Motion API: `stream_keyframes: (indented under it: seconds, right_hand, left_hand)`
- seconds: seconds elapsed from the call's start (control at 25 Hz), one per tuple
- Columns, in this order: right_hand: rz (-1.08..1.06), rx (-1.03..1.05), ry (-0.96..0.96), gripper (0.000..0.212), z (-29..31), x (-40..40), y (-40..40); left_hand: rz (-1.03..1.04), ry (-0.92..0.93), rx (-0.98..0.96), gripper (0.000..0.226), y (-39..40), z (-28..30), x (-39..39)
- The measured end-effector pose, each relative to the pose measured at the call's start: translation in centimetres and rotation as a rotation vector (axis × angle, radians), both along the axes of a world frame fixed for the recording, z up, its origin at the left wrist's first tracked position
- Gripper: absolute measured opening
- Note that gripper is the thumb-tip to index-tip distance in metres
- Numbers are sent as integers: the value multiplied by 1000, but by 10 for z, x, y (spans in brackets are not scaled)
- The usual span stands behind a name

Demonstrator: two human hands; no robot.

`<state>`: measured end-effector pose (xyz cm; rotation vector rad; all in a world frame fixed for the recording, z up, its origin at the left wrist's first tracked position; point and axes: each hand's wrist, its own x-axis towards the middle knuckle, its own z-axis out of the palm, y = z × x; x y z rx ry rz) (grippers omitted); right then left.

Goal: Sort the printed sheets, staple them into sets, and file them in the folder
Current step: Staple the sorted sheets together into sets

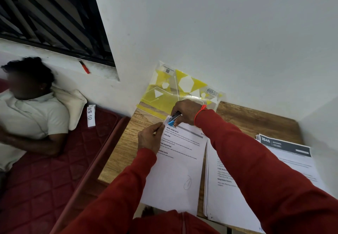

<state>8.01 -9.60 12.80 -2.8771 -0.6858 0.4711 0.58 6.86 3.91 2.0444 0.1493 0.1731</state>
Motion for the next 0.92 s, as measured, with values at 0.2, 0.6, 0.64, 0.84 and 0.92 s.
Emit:
stream_keyframes:
  seconds: [0.2, 0.6, 0.64, 0.84, 0.92]
  right_hand:
    - [2, -29, 17, 49, -3, 0, 0]
    - [-4, -29, 11, 46, -6, 0, 2]
    - [-1, -27, 12, 45, -6, -1, 2]
    - [-63, 57, -8, 36, -16, -1, -4]
    - [-57, 51, 20, 40, -19, -1, -4]
  left_hand:
    - [2, -6, 8, 24, 0, 2, 0]
    - [-6, -4, -7, 25, 2, -1, -2]
    - [-7, -6, -4, 25, 1, -1, -2]
    - [-33, 3, -9, 25, -1, -1, -3]
    - [-38, 2, 9, 25, 0, -5, -3]
